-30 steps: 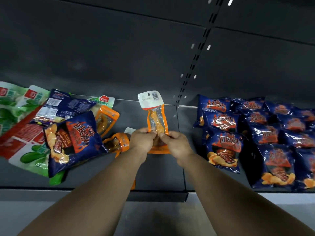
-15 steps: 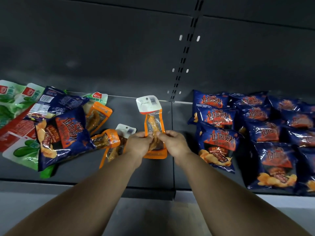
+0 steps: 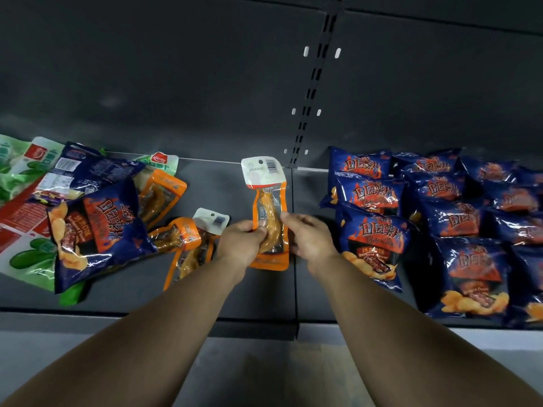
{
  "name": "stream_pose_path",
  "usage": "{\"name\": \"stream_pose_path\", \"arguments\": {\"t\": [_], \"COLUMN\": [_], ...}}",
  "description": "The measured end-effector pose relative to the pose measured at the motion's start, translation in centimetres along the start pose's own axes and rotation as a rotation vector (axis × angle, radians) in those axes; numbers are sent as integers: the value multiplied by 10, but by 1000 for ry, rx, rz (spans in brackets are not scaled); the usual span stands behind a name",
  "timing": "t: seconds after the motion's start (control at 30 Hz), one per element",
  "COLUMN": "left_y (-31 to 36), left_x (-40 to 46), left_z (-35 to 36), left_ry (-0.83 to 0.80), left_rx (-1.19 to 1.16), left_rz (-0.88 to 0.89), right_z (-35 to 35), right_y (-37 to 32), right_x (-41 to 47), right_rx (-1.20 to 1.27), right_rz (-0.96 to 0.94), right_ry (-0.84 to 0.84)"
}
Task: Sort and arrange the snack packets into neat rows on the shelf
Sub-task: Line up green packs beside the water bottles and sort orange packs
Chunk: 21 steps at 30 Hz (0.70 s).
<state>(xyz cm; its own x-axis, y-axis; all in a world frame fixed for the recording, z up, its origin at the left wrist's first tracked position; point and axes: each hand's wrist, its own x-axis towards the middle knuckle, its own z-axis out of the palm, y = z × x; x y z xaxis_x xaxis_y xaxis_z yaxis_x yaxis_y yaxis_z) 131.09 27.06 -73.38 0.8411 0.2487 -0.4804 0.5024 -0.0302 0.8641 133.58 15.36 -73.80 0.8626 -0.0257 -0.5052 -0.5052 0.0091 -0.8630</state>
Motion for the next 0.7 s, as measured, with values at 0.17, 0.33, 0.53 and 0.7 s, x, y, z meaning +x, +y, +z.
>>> {"name": "stream_pose_path", "arguments": {"t": [0.17,0.33,0.53,0.7], "left_y": [-4,-4,9,14], "left_x": [-3,-6,8,17], "left_z": [-4,-9,-26,-40], "left_ry": [-31,-51,103,109], "left_rx": [-3,42,-107,-238], "left_rz": [7,15,-94,-357], "right_z": [4,10,8,10], "right_y": [4,7,7,6], "right_x": [-3,-7,-4,-2], "right_rx": [-77,-116,-176,-201], "right_rz": [-25,-30,-120,-200], "right_ry": [-44,-88,-28,-27]}}
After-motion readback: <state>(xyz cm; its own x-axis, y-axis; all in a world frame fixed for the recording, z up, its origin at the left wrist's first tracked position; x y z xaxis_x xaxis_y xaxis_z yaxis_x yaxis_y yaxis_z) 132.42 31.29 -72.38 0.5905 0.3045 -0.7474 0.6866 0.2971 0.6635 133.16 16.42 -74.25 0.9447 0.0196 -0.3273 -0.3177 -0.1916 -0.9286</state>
